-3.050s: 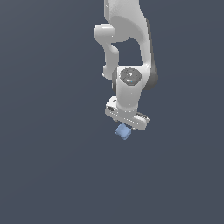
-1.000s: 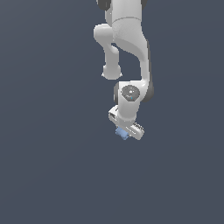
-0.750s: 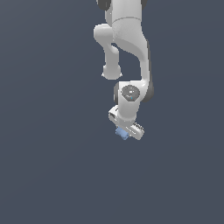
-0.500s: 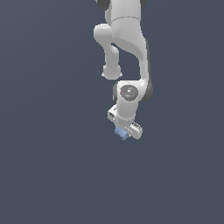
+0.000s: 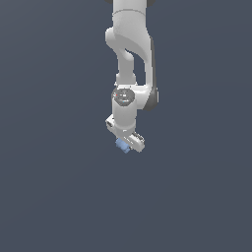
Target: Pick up the object and move it to a goal position.
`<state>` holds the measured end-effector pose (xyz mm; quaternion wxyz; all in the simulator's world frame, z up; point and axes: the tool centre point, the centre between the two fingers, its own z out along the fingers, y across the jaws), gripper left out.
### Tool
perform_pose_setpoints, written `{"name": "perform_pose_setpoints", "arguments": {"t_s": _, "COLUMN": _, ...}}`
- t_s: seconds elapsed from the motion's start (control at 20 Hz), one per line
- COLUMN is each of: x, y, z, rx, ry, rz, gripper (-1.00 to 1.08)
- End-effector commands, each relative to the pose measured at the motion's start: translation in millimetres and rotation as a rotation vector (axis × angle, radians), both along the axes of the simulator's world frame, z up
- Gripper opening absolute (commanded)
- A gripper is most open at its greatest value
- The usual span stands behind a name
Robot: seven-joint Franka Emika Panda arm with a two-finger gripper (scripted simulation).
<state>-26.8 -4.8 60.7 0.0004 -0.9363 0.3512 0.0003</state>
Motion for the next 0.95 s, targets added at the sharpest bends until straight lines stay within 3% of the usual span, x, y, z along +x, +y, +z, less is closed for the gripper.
{"name": "perform_pose_setpoints", "arguments": {"t_s": 0.0, "x": -6, "y": -28, "z": 8, "rx": 0.000, "ry": -0.001, "rz": -0.001, "gripper": -1.00}}
{"name": "perform_pose_setpoints", "arguments": {"t_s": 0.45, "x": -21, "y": -117, "z": 32, "rx": 0.000, "ry": 0.000, "rz": -0.002, "gripper": -1.00}}
{"name": "perform_pose_setpoints", "arguments": {"t_s": 0.9, "x": -23, "y": -147, "z": 41, "rx": -0.001, "ry": 0.000, "rz": -0.002, "gripper": -1.00}}
